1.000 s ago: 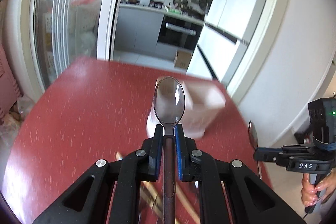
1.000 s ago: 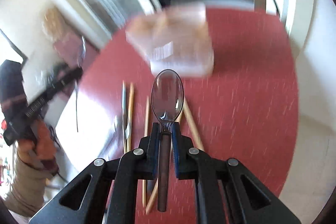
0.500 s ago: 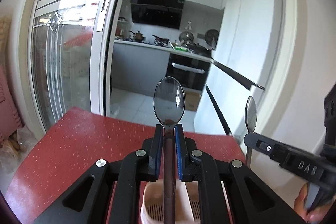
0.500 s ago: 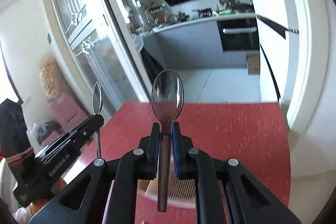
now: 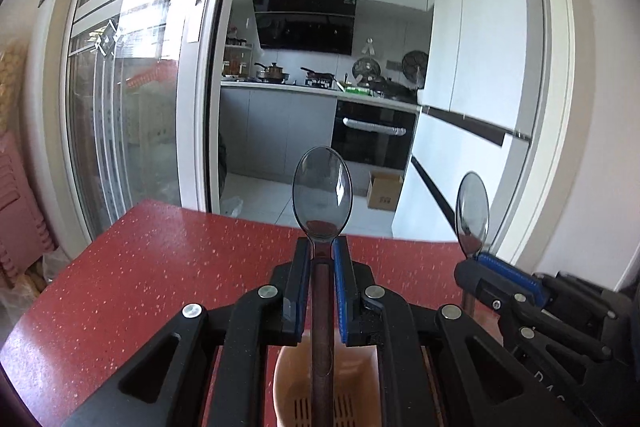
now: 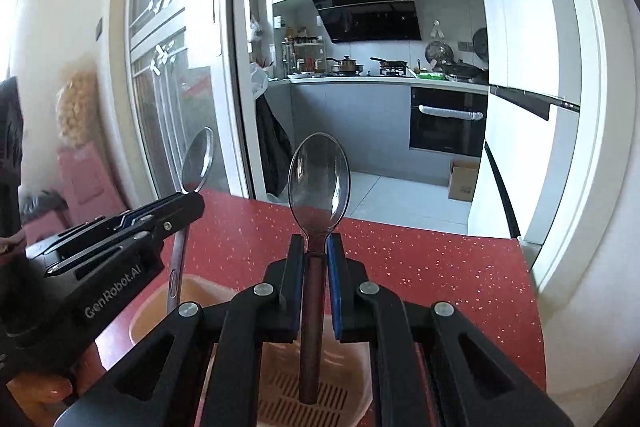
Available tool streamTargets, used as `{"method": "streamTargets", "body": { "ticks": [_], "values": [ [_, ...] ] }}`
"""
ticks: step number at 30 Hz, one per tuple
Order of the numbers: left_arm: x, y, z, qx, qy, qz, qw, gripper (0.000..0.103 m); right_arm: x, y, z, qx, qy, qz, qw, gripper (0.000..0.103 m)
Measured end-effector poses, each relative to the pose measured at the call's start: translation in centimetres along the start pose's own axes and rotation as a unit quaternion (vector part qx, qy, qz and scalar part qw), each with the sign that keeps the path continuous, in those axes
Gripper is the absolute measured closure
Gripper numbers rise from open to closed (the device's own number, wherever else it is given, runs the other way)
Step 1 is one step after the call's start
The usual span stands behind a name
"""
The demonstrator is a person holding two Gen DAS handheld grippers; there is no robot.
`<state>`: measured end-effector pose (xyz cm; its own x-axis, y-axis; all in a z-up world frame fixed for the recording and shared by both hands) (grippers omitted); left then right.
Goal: Organize utensils
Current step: 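Lift both held dark spoons and carry them over the pink utensil holder, then open the left tool and the right tool to drop the spoons into the holder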
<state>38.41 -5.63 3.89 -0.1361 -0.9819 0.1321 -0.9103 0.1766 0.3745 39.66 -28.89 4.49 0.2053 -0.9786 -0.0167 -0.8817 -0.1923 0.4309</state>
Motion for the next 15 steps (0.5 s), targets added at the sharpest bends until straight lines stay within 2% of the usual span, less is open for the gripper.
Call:
{"method": "streamTargets", "body": {
  "ticks": [6,13,15],
  "values": [
    [0.5,0.5,1.7,-0.016,-0.025,-0.016,0.9994,0.062,-0.9,0.1,1.4,-0.012,0.024,-0.004,1.0,0.091],
    [-0.2,1.1,2.5,-0.041,-0.023,-0.027,0.9985,0.062,-1.2,-0.3,2.0,-0.045,0.024,-0.015,0.999,0.09],
    [-0.3,1.1,2.7,-0.049,-0.022,-0.025,0.9983,0.062,-1.2,-0.4,2.0,-0.055,0.021,-0.02,0.998,0.086]
  ]
}}
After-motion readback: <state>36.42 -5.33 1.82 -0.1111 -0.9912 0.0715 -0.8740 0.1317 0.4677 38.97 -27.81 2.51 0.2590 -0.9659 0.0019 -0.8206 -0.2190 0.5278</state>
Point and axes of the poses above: each gripper's, at about its wrist camera, not at the fingertips, and y roughly against the way its jaws point, x to its right, z to its underside, the point moved 3 cm from there along -y, roughly the way its jaws point
